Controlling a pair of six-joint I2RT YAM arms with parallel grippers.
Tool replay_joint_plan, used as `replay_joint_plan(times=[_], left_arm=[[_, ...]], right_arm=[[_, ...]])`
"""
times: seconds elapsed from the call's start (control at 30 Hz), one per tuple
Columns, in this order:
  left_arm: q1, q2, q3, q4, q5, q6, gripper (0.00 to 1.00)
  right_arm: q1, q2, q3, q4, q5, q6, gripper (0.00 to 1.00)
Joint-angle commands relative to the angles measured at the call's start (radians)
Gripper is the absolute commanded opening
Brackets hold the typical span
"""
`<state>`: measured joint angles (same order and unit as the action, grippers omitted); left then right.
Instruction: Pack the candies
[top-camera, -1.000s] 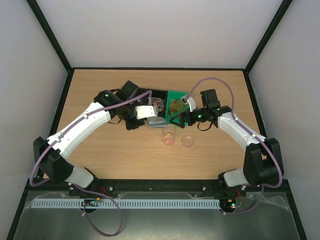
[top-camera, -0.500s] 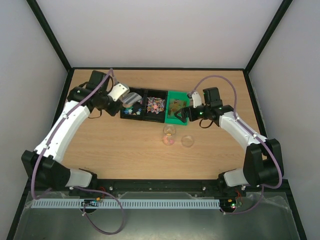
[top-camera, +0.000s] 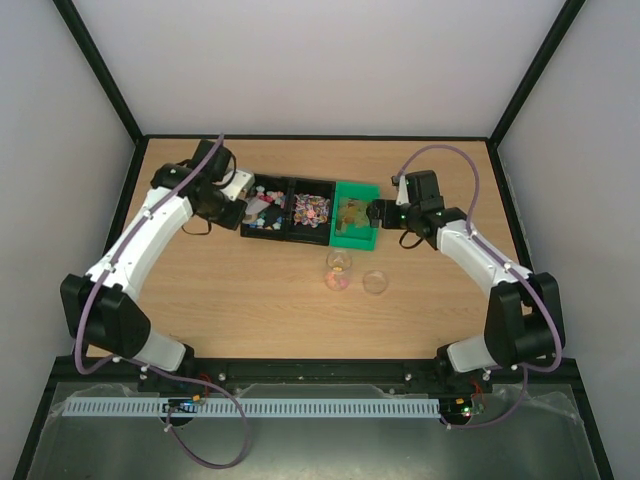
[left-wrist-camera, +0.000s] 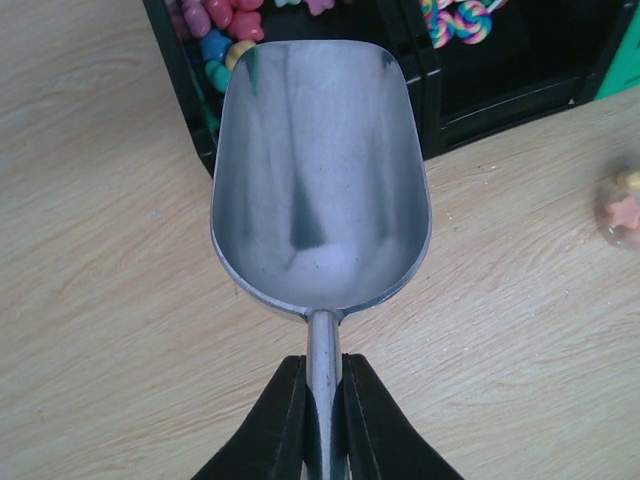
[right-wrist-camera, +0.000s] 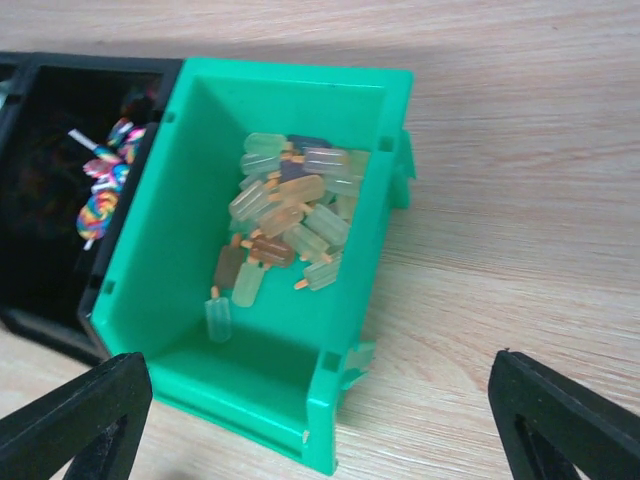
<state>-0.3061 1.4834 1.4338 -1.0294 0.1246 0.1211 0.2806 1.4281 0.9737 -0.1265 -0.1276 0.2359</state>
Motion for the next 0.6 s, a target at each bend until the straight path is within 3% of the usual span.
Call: replay_joint_plan(times=[0.0,0.57], left_arm=[[-0.023,0.049,0.012,-0.030,-0.056,-0.116,0.02],[-0.077,0.268,0.106,-0.011,-0.151,-0.272,0.02]], right_arm=[[-0.004,0.031,0.021,0.027,0.083,0.095,0.92],[0.033,0.126,0.016,0.057,0.084,0.148,0.73]])
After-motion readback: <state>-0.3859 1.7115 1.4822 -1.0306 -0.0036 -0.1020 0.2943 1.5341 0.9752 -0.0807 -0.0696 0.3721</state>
